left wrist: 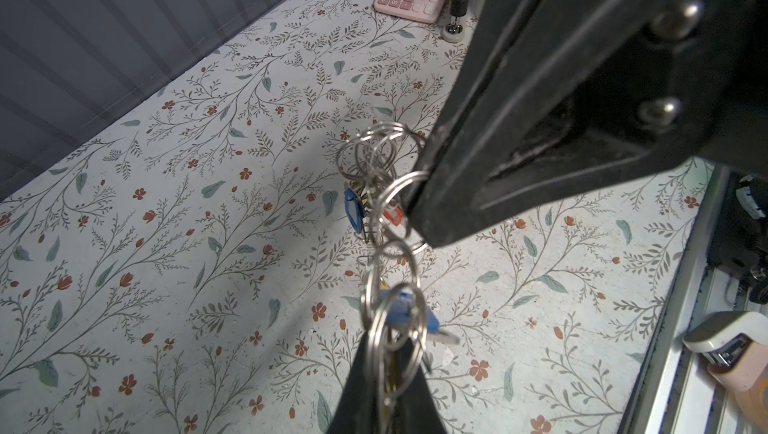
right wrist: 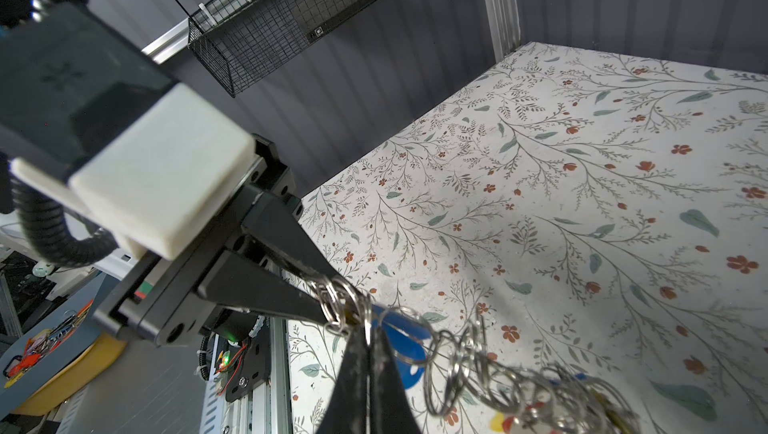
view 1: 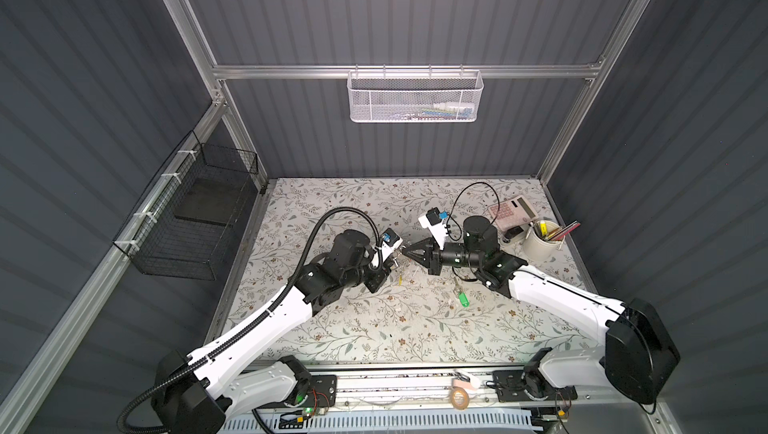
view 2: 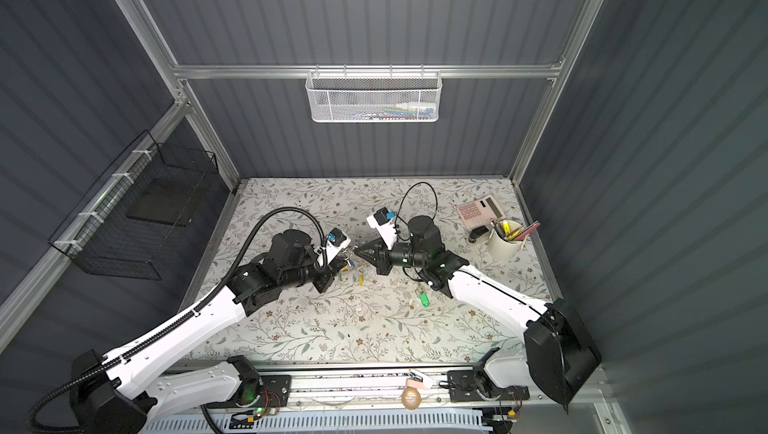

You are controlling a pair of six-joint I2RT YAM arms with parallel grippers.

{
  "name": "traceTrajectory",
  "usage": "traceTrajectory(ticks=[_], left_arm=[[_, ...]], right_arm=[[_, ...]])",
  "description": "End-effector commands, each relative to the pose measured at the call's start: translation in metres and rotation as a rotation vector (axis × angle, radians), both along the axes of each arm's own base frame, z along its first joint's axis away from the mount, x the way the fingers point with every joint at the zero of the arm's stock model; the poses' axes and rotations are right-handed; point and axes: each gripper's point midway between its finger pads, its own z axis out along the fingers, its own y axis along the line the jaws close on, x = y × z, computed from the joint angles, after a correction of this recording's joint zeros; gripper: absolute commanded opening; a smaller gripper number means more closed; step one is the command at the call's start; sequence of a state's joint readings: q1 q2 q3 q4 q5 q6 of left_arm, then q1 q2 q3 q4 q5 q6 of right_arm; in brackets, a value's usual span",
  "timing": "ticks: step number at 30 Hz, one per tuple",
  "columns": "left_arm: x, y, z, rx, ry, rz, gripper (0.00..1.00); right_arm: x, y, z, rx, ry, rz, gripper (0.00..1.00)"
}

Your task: Put the keys on the keyring

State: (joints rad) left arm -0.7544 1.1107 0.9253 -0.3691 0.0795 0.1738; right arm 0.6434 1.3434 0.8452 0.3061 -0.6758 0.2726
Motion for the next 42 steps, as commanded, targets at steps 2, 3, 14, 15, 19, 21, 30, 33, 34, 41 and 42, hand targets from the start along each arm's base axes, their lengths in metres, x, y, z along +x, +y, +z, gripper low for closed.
traceTrajectory(ticks=[2,3,14,15,19,21,30,33,34,41,42], left_arm=[[-0.006,-0.012,0.021,-0.067,-0.054,-0.068,0.0],[-0.007,-0.013,0.022,-0.074,-0.053,-0.079,0.0],[-0.018,-0.024,0.019,-0.083,-0.031,-0.147,0.0],[-0.019,-0.025,0.02,-0.087,-0.033,-0.152,0.0],[-0.019,-0.026,0.024,-0.099,-0.043,-0.151,0.0],[-0.018,-0.026,0.025,-0.092,-0.044,-0.144,0.0],[-0.017,-0.029,0.026,-0.059,-0.078,-0.14,0.0],[-0.016,-0.03,0.026,-0.05,-0.086,-0.136,0.0],[-0.017,-0.031,0.026,-0.052,-0.089,-0.14,0.0],[-0.023,-0.039,0.027,-0.046,-0.12,-0.174,0.0],[-0.023,-0.039,0.026,-0.042,-0.116,-0.176,0.0]], right_arm=[[0.004,-0.002,0.007,-0.002,0.0,-0.035,0.0],[0.006,-0.002,0.007,-0.001,-0.003,-0.042,0.0],[0.014,-0.001,0.011,0.007,-0.013,-0.071,0.0],[0.014,0.0,0.01,0.009,-0.013,-0.07,0.0],[0.015,0.002,0.004,0.01,-0.01,-0.071,0.0],[0.017,0.004,0.002,0.006,0.0,-0.078,0.0],[0.02,0.011,-0.01,-0.022,0.048,-0.091,0.0],[0.02,0.014,-0.015,-0.043,0.072,-0.084,0.0],[0.021,0.015,-0.017,-0.047,0.076,-0.084,0.0],[0.026,0.021,-0.025,-0.072,0.139,-0.09,0.0],[0.026,0.021,-0.025,-0.072,0.141,-0.089,0.0]])
